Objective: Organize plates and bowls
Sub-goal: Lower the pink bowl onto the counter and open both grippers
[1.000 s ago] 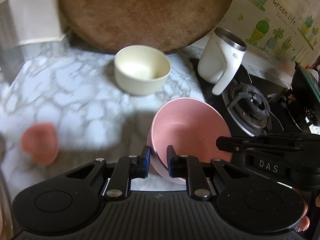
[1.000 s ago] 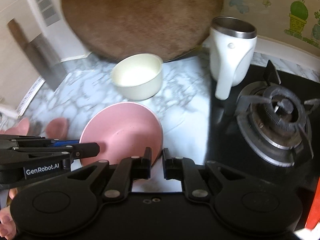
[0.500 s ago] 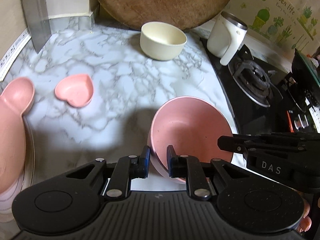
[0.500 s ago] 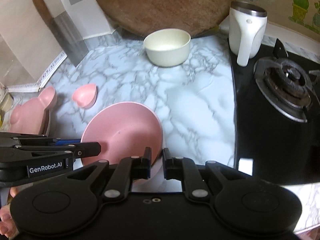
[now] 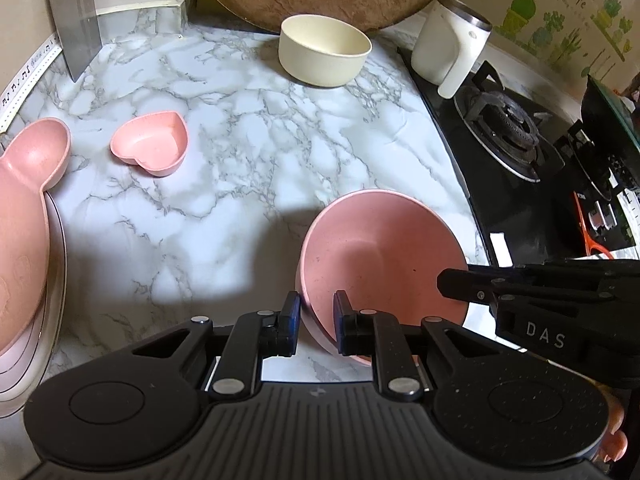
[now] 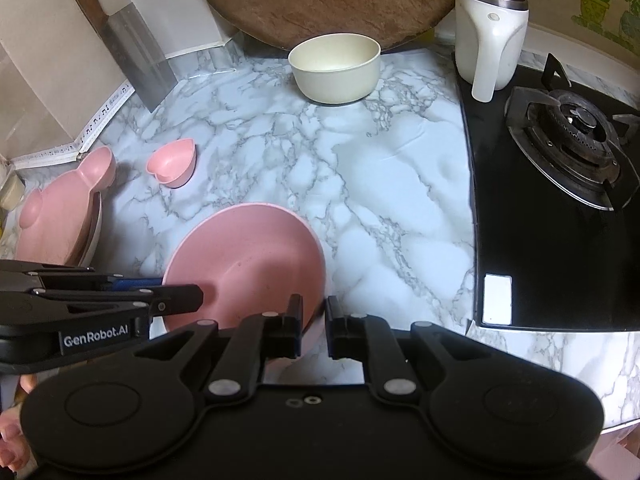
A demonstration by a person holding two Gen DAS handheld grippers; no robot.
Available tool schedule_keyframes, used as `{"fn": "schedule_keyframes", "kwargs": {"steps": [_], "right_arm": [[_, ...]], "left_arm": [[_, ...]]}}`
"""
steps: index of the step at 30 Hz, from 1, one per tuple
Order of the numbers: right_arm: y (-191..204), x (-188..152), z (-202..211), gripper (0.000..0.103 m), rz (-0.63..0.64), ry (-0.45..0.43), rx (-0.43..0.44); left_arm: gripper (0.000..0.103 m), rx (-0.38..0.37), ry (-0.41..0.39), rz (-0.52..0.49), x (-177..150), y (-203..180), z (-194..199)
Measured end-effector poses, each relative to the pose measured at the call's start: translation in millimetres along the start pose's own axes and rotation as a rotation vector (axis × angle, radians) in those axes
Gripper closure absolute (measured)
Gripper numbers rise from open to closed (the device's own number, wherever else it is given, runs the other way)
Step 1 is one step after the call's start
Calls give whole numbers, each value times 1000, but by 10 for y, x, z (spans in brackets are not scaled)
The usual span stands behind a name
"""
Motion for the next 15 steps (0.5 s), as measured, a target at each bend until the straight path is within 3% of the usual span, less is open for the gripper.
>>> {"fn": "schedule_keyframes", "kwargs": {"steps": [15], "right_arm": [[-15,-10,-58,91,-12,21,10]], "left_arm": [[86,-2,13,-1,-8,12,-68]]}}
Point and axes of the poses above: each gripper's, at about its wrist camera, not at the fingertips, and z roughly against the way its jaws point, y to its left, x to its top, the point moved 7 cm from there along -z, roughly the way its jaws point, and after that the axes turned 9 degrees about z, right-handed, at the moved point
